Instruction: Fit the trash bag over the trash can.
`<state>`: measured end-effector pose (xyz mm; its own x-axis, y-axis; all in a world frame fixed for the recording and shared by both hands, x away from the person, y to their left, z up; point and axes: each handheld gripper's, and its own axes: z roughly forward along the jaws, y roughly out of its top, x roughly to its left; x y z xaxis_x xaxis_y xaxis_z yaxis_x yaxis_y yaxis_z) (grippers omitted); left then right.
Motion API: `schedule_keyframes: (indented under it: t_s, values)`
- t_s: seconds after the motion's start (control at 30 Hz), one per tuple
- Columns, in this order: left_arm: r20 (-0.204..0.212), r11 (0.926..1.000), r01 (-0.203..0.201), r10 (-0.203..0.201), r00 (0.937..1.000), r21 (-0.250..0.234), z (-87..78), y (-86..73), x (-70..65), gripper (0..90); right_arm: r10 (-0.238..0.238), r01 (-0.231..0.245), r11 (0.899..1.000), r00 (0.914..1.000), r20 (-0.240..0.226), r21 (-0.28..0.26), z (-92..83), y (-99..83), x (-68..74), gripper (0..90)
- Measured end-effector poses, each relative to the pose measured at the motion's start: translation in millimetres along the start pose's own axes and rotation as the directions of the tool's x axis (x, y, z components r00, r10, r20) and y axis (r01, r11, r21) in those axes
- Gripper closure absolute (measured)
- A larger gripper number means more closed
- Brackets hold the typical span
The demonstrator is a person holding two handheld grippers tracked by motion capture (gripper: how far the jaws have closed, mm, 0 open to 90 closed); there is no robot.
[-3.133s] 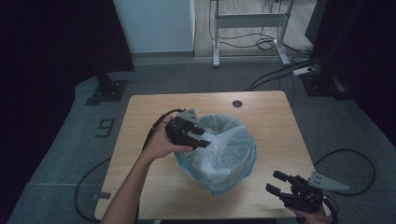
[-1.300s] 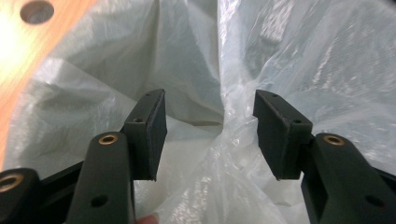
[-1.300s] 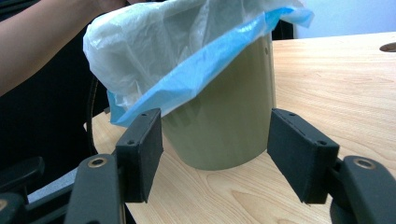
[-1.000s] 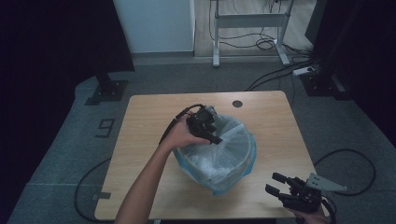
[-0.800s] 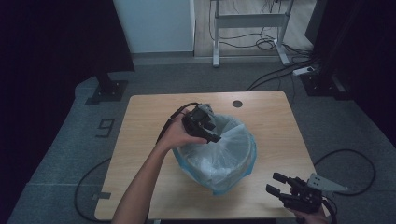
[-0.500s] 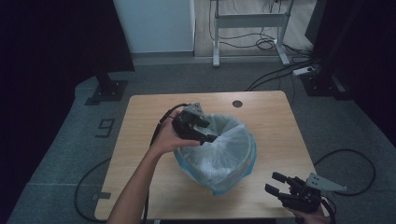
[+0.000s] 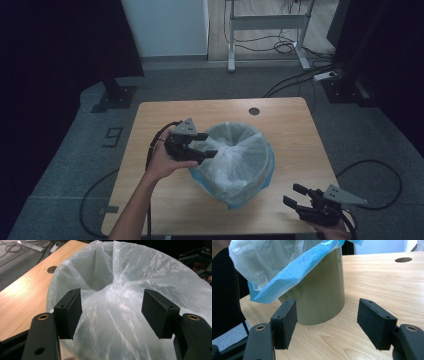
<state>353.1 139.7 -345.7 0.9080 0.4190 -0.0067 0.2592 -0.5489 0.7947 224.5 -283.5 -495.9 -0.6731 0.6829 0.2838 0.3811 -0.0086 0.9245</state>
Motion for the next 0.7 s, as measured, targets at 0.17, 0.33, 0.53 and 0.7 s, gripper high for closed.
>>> schedule_keyframes:
  t_s: [0.17, 0.33, 0.53, 0.7]
  values:
    - [-0.024, 0.9991, 0.007, -0.008, 0.9997, -0.042, -17.5, -15.0, -6.9, 32.8, -0.004, 0.003, 1.0, 0.9997, 0.025, 0.017, 1.6, -0.1, -1.0, 30.3]
    - [-0.033, 0.9976, 0.023, -0.025, 0.9991, -0.066, -30.7, -32.1, -11.5, 32.2, -0.009, 0.006, 0.999, 0.9979, 0.064, 0.04, 4.0, -1.5, -3.3, 27.3]
    - [-0.049, 0.9964, 0.04, -0.044, 0.9978, -0.074, -41.6, -54.8, -16.2, 31.6, -0.003, -0.002, 0.999, 0.9964, 0.085, 0.049, 3.9, -3.5, -6.6, 26.0]
    - [-0.064, 0.9943, 0.063, -0.068, 0.9956, -0.086, -51.7, -75.5, -19.9, 31.5, -0.001, -0.004, 0.998, 0.9952, 0.098, 0.057, 3.5, -5.3, -9.7, 26.0]
